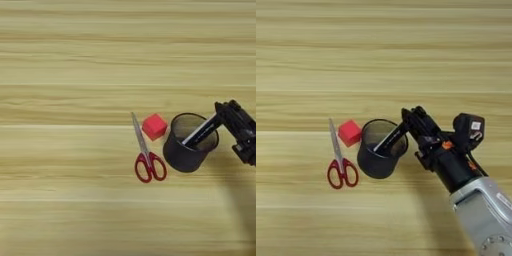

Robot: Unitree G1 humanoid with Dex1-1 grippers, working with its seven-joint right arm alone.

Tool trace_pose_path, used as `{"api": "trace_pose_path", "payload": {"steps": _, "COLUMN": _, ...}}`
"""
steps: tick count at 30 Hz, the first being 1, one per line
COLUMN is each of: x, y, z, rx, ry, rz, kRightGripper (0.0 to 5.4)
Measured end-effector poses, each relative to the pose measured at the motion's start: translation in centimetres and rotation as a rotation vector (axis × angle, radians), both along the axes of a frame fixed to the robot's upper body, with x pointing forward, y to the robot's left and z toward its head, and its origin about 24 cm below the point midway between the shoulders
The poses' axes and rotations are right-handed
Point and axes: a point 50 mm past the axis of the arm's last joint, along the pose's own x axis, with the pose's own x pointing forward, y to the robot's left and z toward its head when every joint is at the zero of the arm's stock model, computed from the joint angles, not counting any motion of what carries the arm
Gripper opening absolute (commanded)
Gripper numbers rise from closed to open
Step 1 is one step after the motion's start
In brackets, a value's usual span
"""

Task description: Move the objects on the table

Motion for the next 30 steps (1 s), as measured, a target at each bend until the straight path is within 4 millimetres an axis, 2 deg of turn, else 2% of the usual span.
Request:
{"api": "trace_pose_path", "payload": {"steps": 23, "x": 0.5, "y": -0.4, "z": 2.2, "rx": 0.021, "ry": -0.075, "rz": -0.027, "kRightGripper": 1.05}}
{"api": "trace_pose_path", "payload": {"steps": 30, "x": 0.5, "y": -1.1, "z": 3.6, "rx": 0.007, "ry": -0.119, "rz": -0.042, "kRightGripper": 1.05}}
